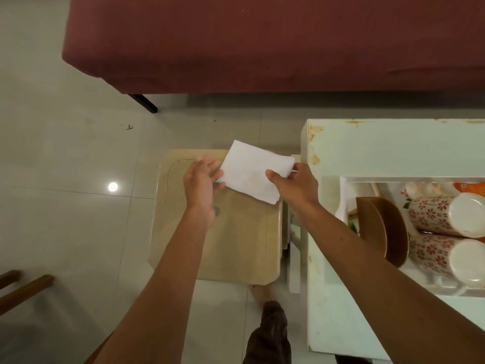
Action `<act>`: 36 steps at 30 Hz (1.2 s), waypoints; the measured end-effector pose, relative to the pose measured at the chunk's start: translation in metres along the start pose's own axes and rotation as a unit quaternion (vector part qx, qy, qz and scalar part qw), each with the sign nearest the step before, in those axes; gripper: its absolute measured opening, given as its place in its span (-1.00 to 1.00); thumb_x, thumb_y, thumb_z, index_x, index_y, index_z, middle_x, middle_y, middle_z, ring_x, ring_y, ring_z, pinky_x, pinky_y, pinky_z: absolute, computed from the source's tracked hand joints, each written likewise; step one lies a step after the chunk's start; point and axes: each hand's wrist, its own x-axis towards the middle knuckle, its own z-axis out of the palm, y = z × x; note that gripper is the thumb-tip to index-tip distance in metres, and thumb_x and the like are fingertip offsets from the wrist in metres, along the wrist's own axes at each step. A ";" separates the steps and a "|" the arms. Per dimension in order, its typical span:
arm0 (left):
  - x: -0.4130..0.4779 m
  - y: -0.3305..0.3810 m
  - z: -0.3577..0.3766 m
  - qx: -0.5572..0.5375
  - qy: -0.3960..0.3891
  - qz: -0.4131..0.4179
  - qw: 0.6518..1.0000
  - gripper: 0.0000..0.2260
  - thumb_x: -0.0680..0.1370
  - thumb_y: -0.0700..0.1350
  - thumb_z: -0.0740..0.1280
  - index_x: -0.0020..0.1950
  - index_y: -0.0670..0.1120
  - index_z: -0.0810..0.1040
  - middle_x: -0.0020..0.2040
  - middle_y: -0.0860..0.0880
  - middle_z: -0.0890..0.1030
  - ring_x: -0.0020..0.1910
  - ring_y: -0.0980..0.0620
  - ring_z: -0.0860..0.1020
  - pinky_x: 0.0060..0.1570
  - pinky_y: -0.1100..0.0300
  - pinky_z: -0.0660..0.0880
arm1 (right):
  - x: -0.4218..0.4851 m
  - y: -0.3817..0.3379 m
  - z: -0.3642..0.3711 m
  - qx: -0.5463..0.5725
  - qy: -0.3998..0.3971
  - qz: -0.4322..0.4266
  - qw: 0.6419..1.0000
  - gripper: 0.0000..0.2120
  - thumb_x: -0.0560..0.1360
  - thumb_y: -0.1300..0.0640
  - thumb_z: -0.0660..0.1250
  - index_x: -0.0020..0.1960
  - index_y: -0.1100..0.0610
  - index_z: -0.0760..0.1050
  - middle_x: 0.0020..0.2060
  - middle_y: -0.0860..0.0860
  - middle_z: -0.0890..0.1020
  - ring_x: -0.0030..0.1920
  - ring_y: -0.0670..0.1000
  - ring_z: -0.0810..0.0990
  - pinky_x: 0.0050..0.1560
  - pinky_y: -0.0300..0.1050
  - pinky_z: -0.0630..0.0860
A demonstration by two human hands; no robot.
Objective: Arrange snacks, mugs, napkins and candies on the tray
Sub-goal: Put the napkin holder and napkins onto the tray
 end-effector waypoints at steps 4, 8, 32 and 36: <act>0.009 0.000 -0.008 -0.004 -0.016 -0.009 1.000 -0.78 0.68 -0.05 0.21 0.25 -0.07 0.56 0.16 -0.08 0.69 0.08 -0.06 0.67 0.11 0.00 0.60 | 0.006 0.007 0.009 -0.024 0.005 -0.004 1.000 -0.52 0.43 0.06 0.49 0.26 0.12 0.39 0.01 -0.08 0.50 0.00 -0.04 0.51 -0.20 -0.25 0.44; 0.013 0.001 -0.015 0.014 -0.035 0.001 0.999 -0.80 0.69 0.00 0.19 0.18 -0.01 0.57 0.16 -0.07 0.68 0.06 -0.06 0.67 0.06 0.02 0.61 | -0.001 0.004 0.008 -0.049 0.032 -0.068 0.996 -0.73 0.50 0.07 0.41 0.15 0.10 0.48 -0.06 -0.11 0.55 -0.07 -0.08 0.55 -0.19 -0.36 0.40; -0.109 -0.058 0.059 0.093 -0.167 0.077 0.979 -0.69 0.44 -0.23 0.55 0.14 -0.05 0.63 0.05 -0.01 0.75 -0.01 0.04 0.72 -0.20 0.24 0.61 | -0.071 0.033 -0.149 -0.055 0.045 -0.177 0.982 -0.50 0.43 0.06 0.49 0.30 0.07 0.41 0.04 -0.13 0.56 -0.11 -0.28 0.50 -0.32 -0.61 0.38; -0.138 -0.077 0.082 0.095 -0.141 0.108 0.979 -0.81 0.46 -0.25 0.53 0.03 -0.07 0.64 -0.08 0.03 0.75 -0.18 0.16 0.71 -0.28 0.35 0.57 | -0.079 0.049 -0.165 -0.099 0.108 -0.221 0.964 -0.61 0.45 0.19 0.45 0.24 0.15 0.48 -0.03 -0.08 0.57 -0.15 -0.14 0.49 -0.24 -0.68 0.30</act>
